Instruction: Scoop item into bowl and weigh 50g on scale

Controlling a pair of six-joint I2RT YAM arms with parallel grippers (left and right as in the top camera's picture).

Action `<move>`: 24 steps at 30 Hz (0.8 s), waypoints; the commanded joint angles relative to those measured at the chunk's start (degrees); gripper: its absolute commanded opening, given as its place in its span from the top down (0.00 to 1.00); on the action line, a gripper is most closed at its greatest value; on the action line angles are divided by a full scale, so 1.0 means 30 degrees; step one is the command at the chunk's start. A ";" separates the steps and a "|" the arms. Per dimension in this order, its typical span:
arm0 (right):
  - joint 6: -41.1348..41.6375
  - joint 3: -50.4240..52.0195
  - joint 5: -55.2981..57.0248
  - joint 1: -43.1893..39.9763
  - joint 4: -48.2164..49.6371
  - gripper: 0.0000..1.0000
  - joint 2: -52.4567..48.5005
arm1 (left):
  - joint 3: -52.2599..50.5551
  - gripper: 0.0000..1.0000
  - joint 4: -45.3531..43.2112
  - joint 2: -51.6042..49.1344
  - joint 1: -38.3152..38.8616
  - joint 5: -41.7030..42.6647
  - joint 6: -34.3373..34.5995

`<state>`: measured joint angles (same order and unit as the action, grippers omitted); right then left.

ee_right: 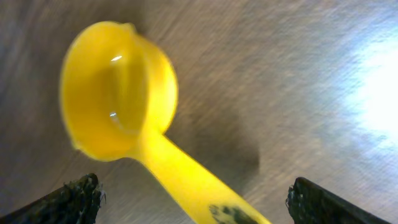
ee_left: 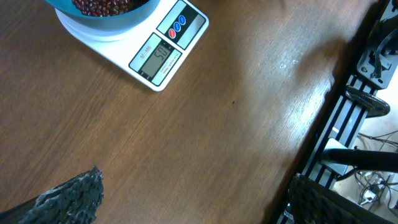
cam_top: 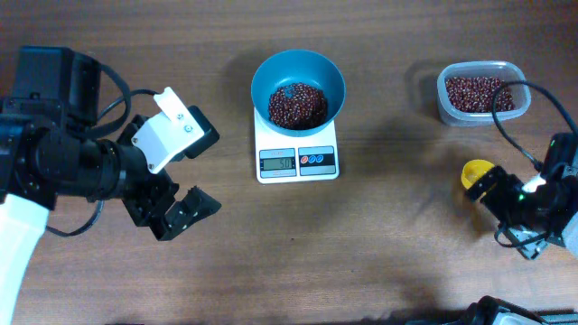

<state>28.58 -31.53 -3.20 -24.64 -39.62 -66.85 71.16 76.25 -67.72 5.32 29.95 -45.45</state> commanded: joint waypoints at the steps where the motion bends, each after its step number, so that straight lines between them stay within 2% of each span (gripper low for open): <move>1: 0.0729 -0.0270 0.2033 0.0211 -0.1049 0.01 0.0000 | 0.0117 0.01 -0.0029 0.0073 -0.0044 0.0058 -0.0313; 4: 0.0699 -0.1413 0.1661 0.0211 -0.2696 0.01 0.0000 | 0.0117 0.01 -0.0029 0.0073 -0.0044 0.0058 -0.0313; 7: 0.0321 -0.6266 0.1661 0.0211 -0.6768 0.01 0.0007 | 0.0117 0.01 -0.0029 0.0073 -0.0044 0.0058 -0.0313; 8: -0.0648 -0.8386 0.1647 0.0219 -0.8145 0.01 0.0051 | 0.0117 0.01 -0.0029 0.0073 -0.0044 0.0058 -0.0313; 10: -0.3738 -1.2874 -0.0860 0.0211 -1.0185 0.01 0.0255 | 0.0117 0.01 -0.0029 0.0073 -0.0044 0.0058 -0.0313; 12: -0.4095 -1.6538 -0.4408 0.0211 -1.0214 0.01 0.0780 | 0.0117 0.01 -0.0029 0.0073 -0.0044 0.0058 -0.0313; 13: -0.4087 -1.7362 -0.4743 0.0211 -1.0214 0.01 0.0903 | 0.0117 0.01 -0.0029 0.0073 -0.0044 0.0058 -0.0313; 18: -0.4233 -1.7675 -0.4881 0.0211 -1.1431 0.01 0.1610 | 0.0117 0.01 -0.0029 0.0073 -0.0044 0.0058 -0.0313; 19: -0.5428 -1.7675 -0.5005 0.0219 -1.1140 0.01 0.2280 | 0.0117 0.01 -0.0029 0.0073 -0.0044 0.0058 -0.0313; 20: -0.7861 -1.7675 -0.5158 0.0233 -1.0681 0.01 0.3738 | 0.0117 0.01 -0.0029 0.0073 -0.0044 0.0058 -0.0313; 21: -0.8655 -1.7675 -0.5158 0.0233 -1.0644 0.01 0.4430 | 0.0117 0.01 -0.0029 0.0073 -0.0044 0.0051 -0.0313; 24: -0.8888 -1.6823 -0.4867 0.1858 -1.0601 0.01 0.6302 | 0.0117 0.01 -0.0029 0.0073 -0.0044 0.0058 -0.0313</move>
<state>4.97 -83.81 -17.78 -22.57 -71.75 -49.82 71.16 76.25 -67.72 5.32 29.93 -45.45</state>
